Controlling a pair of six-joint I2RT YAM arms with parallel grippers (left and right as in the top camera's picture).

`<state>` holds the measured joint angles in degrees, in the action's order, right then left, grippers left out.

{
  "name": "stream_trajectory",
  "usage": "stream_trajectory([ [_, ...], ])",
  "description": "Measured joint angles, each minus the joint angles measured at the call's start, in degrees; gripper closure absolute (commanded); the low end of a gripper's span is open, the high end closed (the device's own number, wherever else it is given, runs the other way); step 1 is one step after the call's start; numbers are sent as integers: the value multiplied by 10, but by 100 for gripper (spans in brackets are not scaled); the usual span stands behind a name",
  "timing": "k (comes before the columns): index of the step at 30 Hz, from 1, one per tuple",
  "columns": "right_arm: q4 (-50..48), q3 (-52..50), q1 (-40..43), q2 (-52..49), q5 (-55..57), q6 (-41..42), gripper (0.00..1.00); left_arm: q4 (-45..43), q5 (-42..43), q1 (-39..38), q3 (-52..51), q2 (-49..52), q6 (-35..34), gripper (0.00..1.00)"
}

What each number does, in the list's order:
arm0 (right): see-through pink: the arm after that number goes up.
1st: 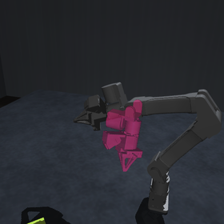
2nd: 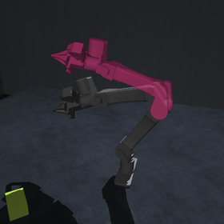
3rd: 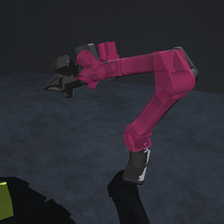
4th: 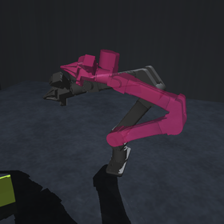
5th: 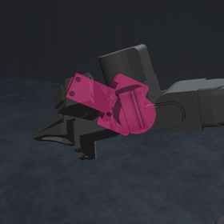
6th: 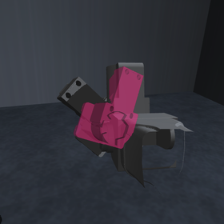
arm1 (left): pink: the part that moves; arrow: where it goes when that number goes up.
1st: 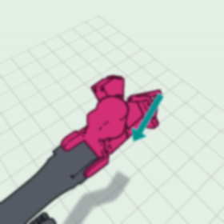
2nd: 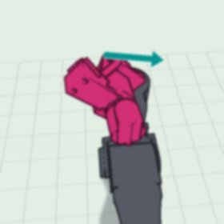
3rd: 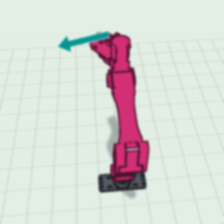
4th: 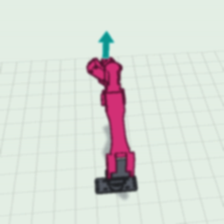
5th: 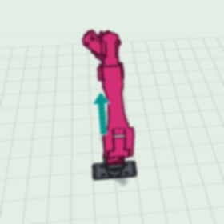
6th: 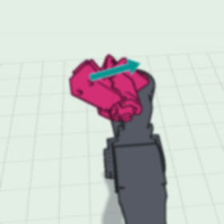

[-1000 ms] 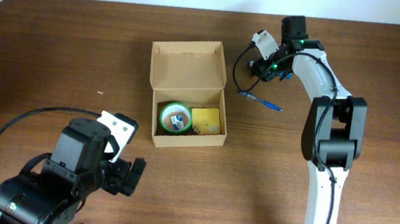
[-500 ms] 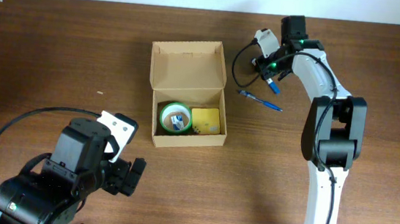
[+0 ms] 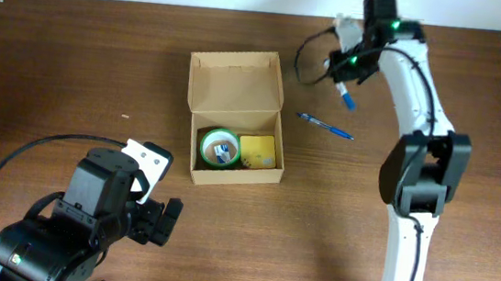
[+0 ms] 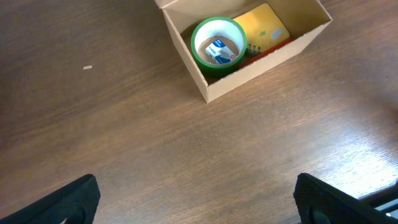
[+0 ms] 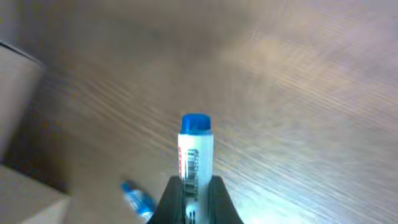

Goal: Pack container
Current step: 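Lower the right gripper and close it on the whiteboard marker, then carry the marker over the box and drop it inside with the right gripper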

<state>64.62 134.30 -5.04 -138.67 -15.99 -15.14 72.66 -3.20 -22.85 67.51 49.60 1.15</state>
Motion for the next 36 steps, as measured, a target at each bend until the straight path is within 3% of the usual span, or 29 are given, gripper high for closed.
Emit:
stream_trajectory([
  [10, 144, 179, -44, 43, 0, 17, 96, 0, 0, 0, 0, 0, 0, 0],
  [22, 207, 196, -178, 43, 0, 9, 96, 0, 0, 0, 0, 0, 0, 1],
  [27, 233, 196, -222, 43, 0, -63, 96, 0, 0, 0, 0, 0, 0, 0],
  [36, 247, 131, -271, 44, -19, -284, 96, 0, 0, 0, 0, 0, 0, 0],
])
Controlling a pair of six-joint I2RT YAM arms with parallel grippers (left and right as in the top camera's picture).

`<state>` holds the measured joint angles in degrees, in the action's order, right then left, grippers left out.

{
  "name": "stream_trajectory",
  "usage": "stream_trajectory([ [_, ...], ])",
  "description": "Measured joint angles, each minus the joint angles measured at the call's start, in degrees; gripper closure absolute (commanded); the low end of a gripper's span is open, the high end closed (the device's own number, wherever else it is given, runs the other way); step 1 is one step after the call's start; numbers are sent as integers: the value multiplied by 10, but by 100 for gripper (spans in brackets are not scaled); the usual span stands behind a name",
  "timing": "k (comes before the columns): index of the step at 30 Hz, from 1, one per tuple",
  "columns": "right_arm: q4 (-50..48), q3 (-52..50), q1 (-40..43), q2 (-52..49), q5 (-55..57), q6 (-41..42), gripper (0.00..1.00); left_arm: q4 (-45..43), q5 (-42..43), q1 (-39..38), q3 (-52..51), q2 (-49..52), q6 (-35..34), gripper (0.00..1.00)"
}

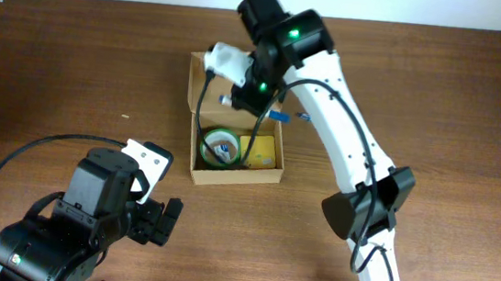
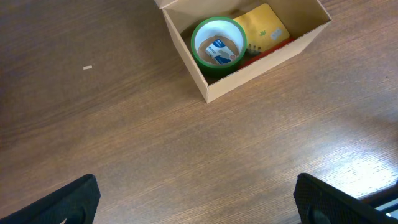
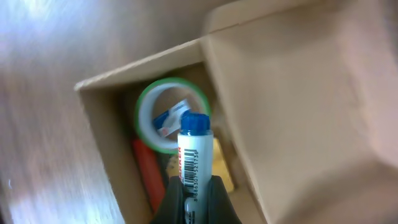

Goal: Pack container
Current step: 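Carry the marker over the box and drop it inside with the right gripper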

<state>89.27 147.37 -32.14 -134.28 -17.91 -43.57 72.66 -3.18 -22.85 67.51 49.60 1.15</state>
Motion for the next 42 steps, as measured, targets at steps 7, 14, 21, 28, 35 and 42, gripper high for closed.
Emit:
stream_trajectory([
  [7, -83, -130, -10, 0, -17, -110, 96, 0, 0, 0, 0, 0, 0, 0],
  [14, -187, -215, -11, 0, -17, -136, 96, 0, 0, 0, 0, 0, 0, 0],
  [21, -230, -242, -11, 0, -17, -139, 90, 0, 0, 0, 0, 0, 0, 0],
  [28, -255, -242, -11, 0, -14, -141, 85, 0, 0, 0, 0, 0, 0, 1],
  [35, -257, -242, -12, 0, -5, -139, 60, 0, 0, 0, 0, 0, 0, 1],
  [42, -256, -242, -12, 0, -3, -128, 60, 0, 0, 0, 0, 0, 0, 0],
])
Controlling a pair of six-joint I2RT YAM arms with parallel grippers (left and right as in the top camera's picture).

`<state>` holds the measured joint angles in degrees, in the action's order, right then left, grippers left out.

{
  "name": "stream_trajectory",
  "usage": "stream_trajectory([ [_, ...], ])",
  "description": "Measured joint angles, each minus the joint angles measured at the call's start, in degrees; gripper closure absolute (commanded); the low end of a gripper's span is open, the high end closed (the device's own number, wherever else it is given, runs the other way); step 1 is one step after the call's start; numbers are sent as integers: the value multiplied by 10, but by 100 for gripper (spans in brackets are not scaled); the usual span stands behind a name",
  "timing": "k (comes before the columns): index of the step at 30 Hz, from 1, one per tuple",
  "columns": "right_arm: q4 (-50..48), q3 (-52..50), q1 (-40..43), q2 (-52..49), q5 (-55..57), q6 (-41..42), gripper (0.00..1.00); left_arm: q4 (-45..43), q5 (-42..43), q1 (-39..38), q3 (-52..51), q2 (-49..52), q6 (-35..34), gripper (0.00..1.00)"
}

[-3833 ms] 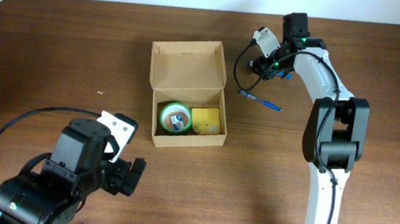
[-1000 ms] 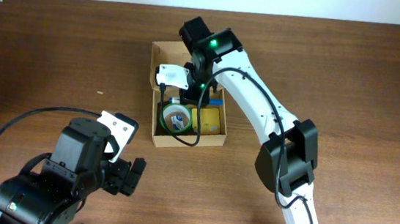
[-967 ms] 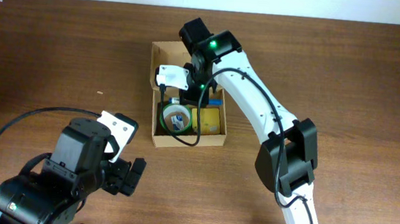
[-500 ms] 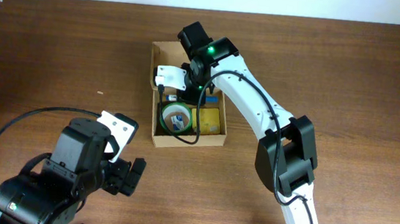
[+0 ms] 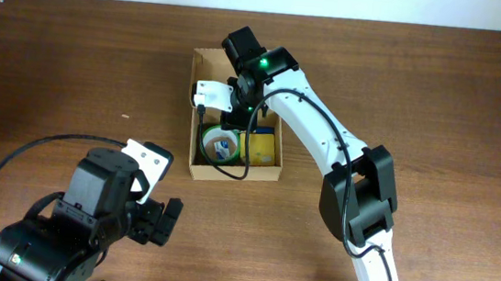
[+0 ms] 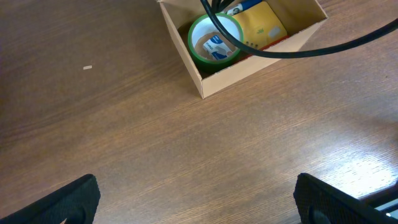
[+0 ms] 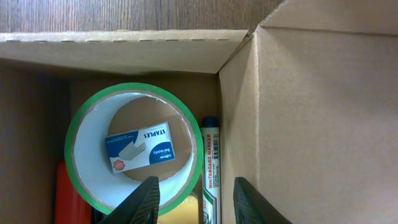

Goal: Pack container
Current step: 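Carry the marker over the box and drop it inside with the right gripper, then withdraw the right gripper and move it over the blue pen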

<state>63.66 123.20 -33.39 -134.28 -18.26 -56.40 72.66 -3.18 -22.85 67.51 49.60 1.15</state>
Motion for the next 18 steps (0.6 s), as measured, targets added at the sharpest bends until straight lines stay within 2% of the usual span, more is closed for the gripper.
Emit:
stream_trajectory([
  [10, 67, 0, 0, 32, 4, 27, 61, 0, 0, 0, 0, 0, 0, 0],
  [18, 82, 7, 6, 186, 30, 33, 61, 0, 0, 0, 0, 0, 0, 0],
])
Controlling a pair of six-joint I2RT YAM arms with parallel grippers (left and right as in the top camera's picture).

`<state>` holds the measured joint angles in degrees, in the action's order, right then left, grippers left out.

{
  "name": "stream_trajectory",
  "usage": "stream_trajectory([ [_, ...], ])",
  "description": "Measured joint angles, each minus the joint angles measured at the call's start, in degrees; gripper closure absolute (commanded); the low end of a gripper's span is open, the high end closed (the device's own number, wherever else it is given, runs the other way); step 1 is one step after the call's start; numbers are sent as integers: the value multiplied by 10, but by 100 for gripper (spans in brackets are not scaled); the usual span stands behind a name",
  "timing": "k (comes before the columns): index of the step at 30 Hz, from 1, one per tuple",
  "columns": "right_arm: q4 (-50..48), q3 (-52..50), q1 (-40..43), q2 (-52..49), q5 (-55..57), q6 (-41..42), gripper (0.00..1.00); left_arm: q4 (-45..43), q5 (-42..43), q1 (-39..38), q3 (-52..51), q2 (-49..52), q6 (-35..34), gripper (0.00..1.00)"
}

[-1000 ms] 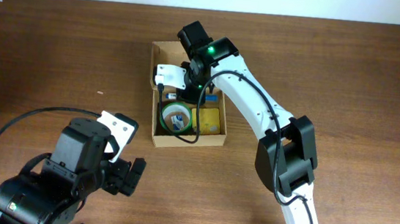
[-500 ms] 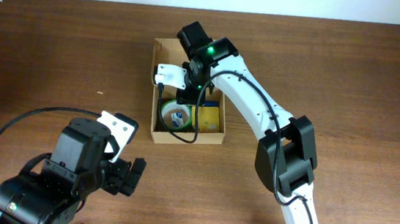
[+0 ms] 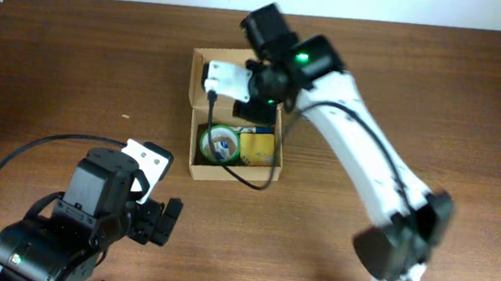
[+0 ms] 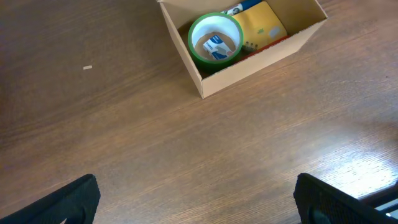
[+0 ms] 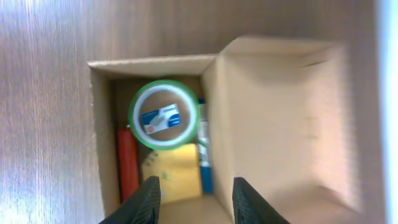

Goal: Pack container
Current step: 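Withdraw the right gripper and move it over the blue pen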

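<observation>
The open cardboard box (image 3: 194, 174) holds a green tape roll (image 3: 218, 145) with a small staples box (image 5: 160, 118) lying in its hole. A yellow pad (image 3: 258, 148) and a red item (image 5: 126, 163) are in it too. A whiteboard marker (image 5: 203, 151) with a blue cap lies along the lid-side wall. My right gripper (image 5: 196, 182) hangs open above the box with nothing between its fingers. Near the front left, my left gripper (image 4: 198, 200) is open over bare table, well short of the box (image 4: 217, 84).
The box lid (image 3: 236, 82) stands open behind the box, partly under my right arm. A cable loops from the right wrist down over the box. A tiny white scrap (image 4: 87, 67) lies on the wooden table (image 3: 73, 68) to the left of the box.
My right gripper was low inside the box and now sits higher above it, still open. The marker stays in the box. The left arm has not moved.
My right gripper held the marker over the table right of the box, near a blue pen. Then it held the marker above the open box. Then it was open with the marker lying beside the tape roll. Now it is raised, with nothing in it.
</observation>
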<state>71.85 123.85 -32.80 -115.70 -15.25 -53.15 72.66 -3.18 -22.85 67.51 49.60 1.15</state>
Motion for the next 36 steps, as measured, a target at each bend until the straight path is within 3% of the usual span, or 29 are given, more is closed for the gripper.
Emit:
stream_trajectory([
  [6, 12, 9, 51, 55, 16, 5, 61, 0, 0, 0, 0, 0, 0, 0],
  [20, 9, -36, 269, 26, 0, 36, 61, 0, 0, 0, 0, 0, 0, 0],
  [36, -143, -207, 284, -58, -27, 52, 56, 0, 0, 0, 0, 0, 0, 0],
])
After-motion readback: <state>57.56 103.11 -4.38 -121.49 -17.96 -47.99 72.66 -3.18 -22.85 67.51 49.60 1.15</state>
